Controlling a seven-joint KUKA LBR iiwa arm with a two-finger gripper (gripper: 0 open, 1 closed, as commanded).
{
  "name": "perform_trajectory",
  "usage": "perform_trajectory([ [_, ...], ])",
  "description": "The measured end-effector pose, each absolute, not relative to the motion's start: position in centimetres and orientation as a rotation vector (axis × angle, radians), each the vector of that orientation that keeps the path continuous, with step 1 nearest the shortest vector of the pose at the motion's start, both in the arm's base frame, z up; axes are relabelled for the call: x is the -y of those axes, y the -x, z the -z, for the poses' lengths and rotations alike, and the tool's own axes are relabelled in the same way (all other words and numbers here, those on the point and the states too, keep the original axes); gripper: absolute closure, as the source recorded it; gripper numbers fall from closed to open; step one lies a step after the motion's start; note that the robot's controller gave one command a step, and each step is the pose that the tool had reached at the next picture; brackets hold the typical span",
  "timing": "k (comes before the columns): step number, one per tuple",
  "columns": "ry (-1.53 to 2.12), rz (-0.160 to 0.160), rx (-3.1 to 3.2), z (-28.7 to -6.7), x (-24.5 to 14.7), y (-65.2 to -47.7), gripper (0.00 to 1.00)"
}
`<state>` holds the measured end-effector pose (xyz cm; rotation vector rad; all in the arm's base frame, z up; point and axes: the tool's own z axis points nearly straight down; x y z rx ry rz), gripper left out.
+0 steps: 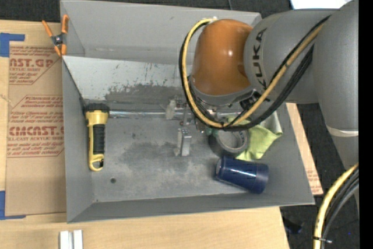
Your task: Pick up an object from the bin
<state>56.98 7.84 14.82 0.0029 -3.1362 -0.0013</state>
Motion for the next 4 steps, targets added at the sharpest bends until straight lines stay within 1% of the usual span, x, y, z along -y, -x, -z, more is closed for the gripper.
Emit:
perform_trajectory([
  [2,-0.057,0.001,3.142,-15.5,-7.4,-57.0,0.00],
  [3,-0.189,0.002,3.139,-13.5,-4.4,-58.1,0.00],
  [4,-0.202,0.004,3.141,-14.0,-5.0,-58.2,0.00],
])
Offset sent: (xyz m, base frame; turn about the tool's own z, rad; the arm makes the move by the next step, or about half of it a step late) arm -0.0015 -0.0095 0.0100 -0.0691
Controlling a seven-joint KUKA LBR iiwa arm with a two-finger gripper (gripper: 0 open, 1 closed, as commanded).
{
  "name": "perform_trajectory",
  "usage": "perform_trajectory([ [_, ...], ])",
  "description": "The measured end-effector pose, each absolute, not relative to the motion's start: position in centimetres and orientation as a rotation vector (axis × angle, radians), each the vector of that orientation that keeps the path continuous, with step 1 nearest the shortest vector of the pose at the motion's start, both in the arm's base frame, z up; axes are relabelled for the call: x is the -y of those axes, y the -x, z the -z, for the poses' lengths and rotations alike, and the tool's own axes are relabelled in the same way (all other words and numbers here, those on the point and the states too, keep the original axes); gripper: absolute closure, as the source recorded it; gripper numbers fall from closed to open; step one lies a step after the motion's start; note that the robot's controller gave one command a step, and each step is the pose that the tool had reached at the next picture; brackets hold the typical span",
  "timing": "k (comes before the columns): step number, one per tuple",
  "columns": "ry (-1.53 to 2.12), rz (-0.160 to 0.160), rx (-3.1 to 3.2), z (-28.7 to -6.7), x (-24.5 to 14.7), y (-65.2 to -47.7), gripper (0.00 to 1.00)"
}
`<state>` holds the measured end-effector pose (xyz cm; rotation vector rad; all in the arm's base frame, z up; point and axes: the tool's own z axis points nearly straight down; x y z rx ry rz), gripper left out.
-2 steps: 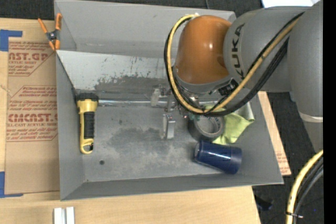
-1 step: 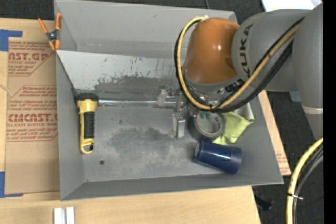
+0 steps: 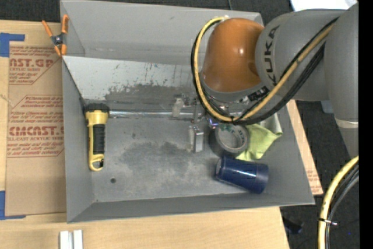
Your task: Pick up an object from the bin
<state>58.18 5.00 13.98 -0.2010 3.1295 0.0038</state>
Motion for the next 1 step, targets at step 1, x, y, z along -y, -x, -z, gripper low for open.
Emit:
perform_trajectory([
  [1,0.099,-0.005,-3.135,-13.62,-1.09,-56.55,0.00],
])
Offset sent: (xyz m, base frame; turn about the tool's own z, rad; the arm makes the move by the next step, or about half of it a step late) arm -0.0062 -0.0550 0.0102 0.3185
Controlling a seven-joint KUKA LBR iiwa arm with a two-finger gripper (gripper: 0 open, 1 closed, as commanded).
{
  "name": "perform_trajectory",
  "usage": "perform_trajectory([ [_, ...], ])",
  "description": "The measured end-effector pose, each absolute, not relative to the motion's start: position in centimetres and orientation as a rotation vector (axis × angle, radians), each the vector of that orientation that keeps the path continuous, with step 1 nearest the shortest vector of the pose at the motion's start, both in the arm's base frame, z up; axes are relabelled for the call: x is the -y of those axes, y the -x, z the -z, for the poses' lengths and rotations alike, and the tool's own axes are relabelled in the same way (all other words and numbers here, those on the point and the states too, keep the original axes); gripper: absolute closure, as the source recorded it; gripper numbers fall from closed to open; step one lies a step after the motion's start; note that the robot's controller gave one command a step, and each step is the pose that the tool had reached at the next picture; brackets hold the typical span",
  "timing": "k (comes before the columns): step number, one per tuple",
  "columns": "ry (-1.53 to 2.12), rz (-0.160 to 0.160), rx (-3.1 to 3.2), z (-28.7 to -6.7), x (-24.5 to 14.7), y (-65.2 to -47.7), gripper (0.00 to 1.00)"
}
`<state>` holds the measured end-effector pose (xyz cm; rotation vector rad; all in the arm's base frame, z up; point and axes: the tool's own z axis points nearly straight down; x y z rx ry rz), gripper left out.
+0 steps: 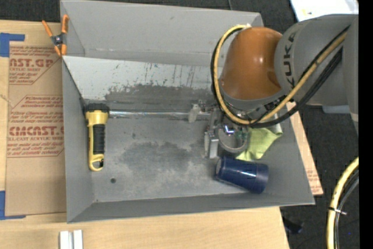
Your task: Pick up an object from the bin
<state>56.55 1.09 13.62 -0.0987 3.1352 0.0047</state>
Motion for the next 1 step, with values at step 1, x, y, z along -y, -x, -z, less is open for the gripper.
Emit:
perform_trajectory([
  [1,-0.261,-0.006,-3.124,-14.55,0.87,-57.12,0.00],
])
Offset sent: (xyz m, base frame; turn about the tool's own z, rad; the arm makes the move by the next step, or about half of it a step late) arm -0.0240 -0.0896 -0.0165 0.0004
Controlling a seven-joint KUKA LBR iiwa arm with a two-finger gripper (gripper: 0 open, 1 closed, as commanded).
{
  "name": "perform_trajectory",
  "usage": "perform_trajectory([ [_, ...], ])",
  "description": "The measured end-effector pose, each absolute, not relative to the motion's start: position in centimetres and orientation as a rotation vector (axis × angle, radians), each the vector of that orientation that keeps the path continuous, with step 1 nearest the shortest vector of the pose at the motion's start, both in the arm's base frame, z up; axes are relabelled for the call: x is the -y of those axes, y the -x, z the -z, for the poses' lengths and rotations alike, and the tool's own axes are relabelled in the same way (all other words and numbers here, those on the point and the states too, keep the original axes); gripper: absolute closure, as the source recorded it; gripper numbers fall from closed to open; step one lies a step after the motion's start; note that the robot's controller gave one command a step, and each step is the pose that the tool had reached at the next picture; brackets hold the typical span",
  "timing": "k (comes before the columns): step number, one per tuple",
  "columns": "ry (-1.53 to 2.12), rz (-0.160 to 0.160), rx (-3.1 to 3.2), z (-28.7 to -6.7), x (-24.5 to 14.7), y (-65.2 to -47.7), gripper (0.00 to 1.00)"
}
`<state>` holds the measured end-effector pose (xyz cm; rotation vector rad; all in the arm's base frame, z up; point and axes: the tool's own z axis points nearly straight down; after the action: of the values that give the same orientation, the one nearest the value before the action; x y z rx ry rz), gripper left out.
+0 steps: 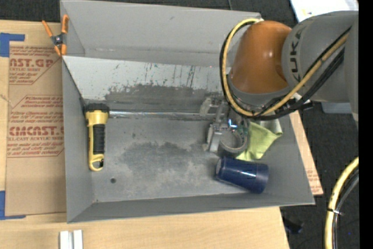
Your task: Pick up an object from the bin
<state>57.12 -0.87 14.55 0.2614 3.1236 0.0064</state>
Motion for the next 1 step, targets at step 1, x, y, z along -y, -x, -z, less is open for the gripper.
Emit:
perform_trajectory([
  [1,-0.012,-0.006,-3.136,-12.98,4.96,-55.36,0.00],
])
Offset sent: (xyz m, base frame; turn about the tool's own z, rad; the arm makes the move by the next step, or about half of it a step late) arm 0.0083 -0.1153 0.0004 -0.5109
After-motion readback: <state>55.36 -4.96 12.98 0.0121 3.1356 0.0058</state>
